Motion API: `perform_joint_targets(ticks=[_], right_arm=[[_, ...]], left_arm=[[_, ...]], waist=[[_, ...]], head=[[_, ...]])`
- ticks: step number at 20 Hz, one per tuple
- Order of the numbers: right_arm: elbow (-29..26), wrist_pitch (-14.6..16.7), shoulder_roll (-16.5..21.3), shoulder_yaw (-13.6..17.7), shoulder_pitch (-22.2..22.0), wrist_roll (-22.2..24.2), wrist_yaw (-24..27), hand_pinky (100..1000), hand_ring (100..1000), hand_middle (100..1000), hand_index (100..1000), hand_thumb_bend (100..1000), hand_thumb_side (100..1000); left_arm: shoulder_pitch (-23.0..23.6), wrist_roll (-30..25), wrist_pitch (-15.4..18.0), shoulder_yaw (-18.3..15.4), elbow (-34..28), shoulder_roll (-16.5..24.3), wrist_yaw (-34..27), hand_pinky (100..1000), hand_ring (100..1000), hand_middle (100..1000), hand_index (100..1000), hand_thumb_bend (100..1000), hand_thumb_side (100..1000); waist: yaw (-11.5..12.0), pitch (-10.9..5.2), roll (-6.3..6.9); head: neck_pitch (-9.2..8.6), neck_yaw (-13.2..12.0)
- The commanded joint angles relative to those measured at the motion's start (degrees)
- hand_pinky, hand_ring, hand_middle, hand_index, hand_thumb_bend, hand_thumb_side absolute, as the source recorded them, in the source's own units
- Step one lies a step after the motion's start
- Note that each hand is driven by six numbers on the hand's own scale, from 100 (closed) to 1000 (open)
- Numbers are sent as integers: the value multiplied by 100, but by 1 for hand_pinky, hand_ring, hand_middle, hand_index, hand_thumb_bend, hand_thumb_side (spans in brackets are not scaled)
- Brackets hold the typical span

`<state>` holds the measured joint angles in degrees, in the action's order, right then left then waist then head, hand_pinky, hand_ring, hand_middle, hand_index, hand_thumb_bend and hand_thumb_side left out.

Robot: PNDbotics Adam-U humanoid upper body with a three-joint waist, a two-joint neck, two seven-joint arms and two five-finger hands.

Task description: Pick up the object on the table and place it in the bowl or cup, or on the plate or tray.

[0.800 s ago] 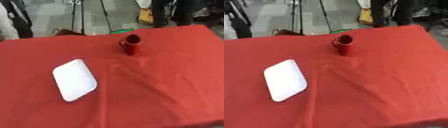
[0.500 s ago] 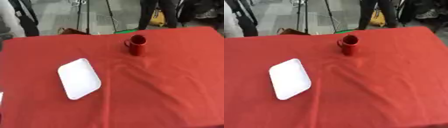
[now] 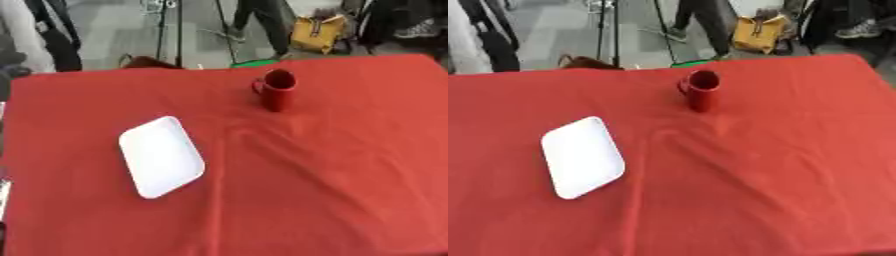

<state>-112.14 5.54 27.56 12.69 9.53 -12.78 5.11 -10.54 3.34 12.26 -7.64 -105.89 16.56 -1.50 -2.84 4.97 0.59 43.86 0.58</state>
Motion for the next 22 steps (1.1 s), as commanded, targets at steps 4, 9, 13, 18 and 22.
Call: perform_joint_targets(ticks=[4,9,13,18,22], right_arm=[[179,-88,612,-90,277,150,-93,663,739,806,899,628,716],[830,-199,1444,-543,816,746,-682,706,777,836,915,660,696],[1335,-127,1796,-869,1286,1184,-1086,720,792,848,923,677,669],[1968,32,1949,-1232,1906,1700,-1444,742,820,877,942,711,640],[2705,207,1889,-1526,2606,2262,-1779,767,843,889,943,722,628]], left_arm=[[-53,-53,-17,-24,-94,78,7,714,743,783,868,752,676],[-54,-115,-32,27,-78,81,16,716,762,785,869,746,679],[-51,-152,-41,57,-63,71,6,716,762,785,869,699,686],[-49,-189,-39,94,-57,60,-13,717,763,785,869,689,688],[-53,-227,-35,128,-58,30,-41,717,763,791,870,682,690]], waist=[[14,-63,-22],[52,-83,-39],[83,-90,-50],[105,-92,-60],[114,-97,-49]], head=[[26,3],[26,50],[26,92],[26,99],[26,91]])
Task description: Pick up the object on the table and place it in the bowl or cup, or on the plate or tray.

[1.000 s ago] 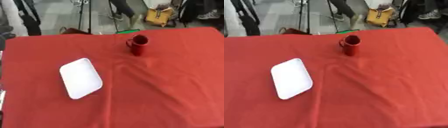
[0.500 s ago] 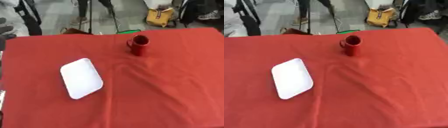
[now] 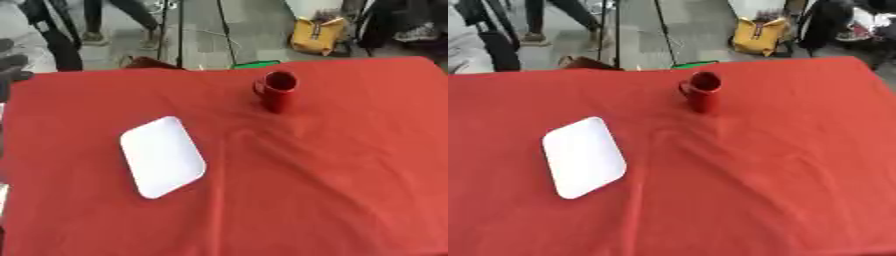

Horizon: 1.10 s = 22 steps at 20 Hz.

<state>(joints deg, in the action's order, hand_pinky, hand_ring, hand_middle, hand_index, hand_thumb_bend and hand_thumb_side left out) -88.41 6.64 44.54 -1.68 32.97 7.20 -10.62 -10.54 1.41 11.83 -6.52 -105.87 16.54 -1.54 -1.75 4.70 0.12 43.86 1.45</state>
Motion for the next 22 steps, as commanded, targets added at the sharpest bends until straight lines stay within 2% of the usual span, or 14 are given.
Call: perform_joint_targets(ticks=[1,6,9,16,22], right_arm=[[558,127,158,-182,462,419,-345,774,850,891,943,725,624],[1618,369,-185,-427,1214,917,-1043,799,868,902,947,737,606],[2167,564,-390,-479,1512,1074,-1450,799,869,903,950,738,596],[3205,687,-783,-401,2034,1093,-2519,801,872,901,948,740,588],[3645,812,-1039,-383,2225,1023,-2975,804,874,900,946,743,585]], left_arm=[[-51,-46,8,32,-55,13,-49,713,762,791,870,681,691],[-49,-92,18,76,-49,-56,-118,708,762,791,870,676,693],[-70,-133,20,114,-40,-113,-164,707,762,791,870,674,695],[-99,-246,19,210,-35,-184,-244,705,763,793,870,664,700],[-136,-332,22,283,-38,-217,-291,706,764,794,870,660,699]], waist=[[18,-73,19],[45,-72,104],[77,-66,162],[242,-57,263],[342,-51,286]], head=[[25,25],[25,73],[25,104],[25,256],[25,332]])
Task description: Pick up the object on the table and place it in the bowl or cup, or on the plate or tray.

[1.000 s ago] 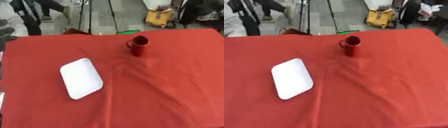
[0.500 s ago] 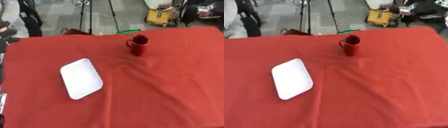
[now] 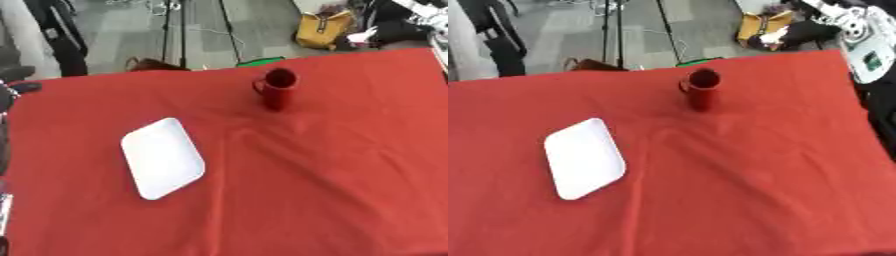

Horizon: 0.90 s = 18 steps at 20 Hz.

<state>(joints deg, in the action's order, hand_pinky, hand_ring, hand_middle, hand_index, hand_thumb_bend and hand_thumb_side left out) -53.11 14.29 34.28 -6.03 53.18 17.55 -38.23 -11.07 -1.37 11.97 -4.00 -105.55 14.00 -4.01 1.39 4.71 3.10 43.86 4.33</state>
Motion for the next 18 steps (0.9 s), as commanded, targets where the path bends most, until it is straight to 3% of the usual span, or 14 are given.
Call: perform_joint_targets(ticks=[1,6,14,18], right_arm=[[189,46,-59,61,239,-41,-318,806,873,895,942,744,592],[363,49,-184,87,302,-347,-651,805,871,892,941,744,605],[369,96,-222,58,307,-373,-595,808,872,897,945,744,610],[359,127,-219,38,350,-323,-604,878,914,915,952,755,626]], left_arm=[[-95,-73,8,47,-76,28,-54,706,765,795,870,660,698],[-132,-102,32,96,-111,-23,-105,706,766,797,872,662,693],[-222,-138,49,159,-177,-65,-145,707,768,801,877,663,693],[-276,-152,58,179,-208,-79,-159,709,770,803,880,663,692]], waist=[[58,-49,-11],[154,-13,-20],[285,93,-46],[387,178,-70]], head=[[25,56],[25,99],[25,158],[4,211]])
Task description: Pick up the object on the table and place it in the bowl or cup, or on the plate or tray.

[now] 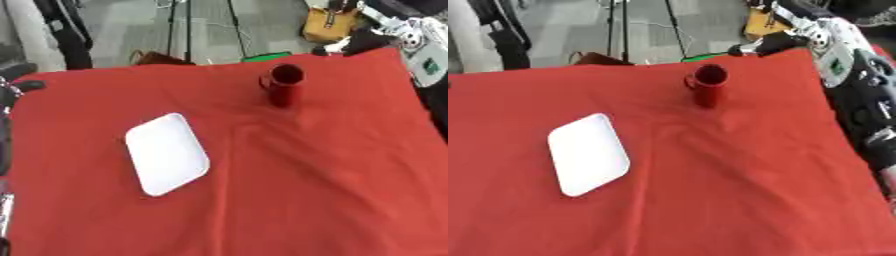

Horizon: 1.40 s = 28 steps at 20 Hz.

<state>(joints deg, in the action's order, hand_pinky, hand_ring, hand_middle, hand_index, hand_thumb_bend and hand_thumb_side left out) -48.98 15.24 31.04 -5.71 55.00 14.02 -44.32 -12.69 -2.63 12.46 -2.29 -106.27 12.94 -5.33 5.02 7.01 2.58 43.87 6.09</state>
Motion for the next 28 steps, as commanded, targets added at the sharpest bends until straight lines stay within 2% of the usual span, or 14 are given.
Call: perform_joint_targets(ticks=[1,2,3,6,16,17,18,28], right_arm=[[-58,45,107,1,178,51,-7,894,921,919,954,757,629],[-62,58,108,0,184,72,-19,894,921,919,954,757,629],[-70,76,107,-9,191,97,-33,942,944,937,966,773,636],[-125,188,95,-52,203,269,-81,941,946,939,969,780,638],[-137,252,-104,-114,229,812,197,871,914,932,974,789,618],[-129,250,-134,-120,238,849,220,870,914,931,974,816,615],[-122,250,-167,-131,246,883,236,868,911,930,973,788,616],[-35,213,-240,-169,199,965,70,890,908,924,971,791,610]], left_arm=[[-128,-29,10,12,-144,26,-29,710,770,803,880,663,692],[-137,-33,10,14,-150,26,-28,710,770,803,880,663,692],[-146,-36,11,17,-156,25,-27,711,771,804,880,662,695],[-170,-67,8,36,-168,14,-25,711,771,804,880,660,699],[-234,-190,8,90,-172,-16,-89,708,767,804,883,649,712],[-240,-210,6,98,-169,-22,-101,708,767,803,883,649,712],[-249,-230,6,108,-170,-28,-114,707,767,804,883,647,713],[-272,-344,9,146,-181,-55,-191,707,767,804,884,637,721]], waist=[[42,-35,-24],[54,-23,-28],[68,-6,-35],[121,65,-58],[238,197,-27],[250,204,-20],[270,213,-6],[341,295,68]], head=[[-10,46],[-19,55],[-32,63],[-83,88],[-145,119],[-149,124],[-154,134],[-172,158]])
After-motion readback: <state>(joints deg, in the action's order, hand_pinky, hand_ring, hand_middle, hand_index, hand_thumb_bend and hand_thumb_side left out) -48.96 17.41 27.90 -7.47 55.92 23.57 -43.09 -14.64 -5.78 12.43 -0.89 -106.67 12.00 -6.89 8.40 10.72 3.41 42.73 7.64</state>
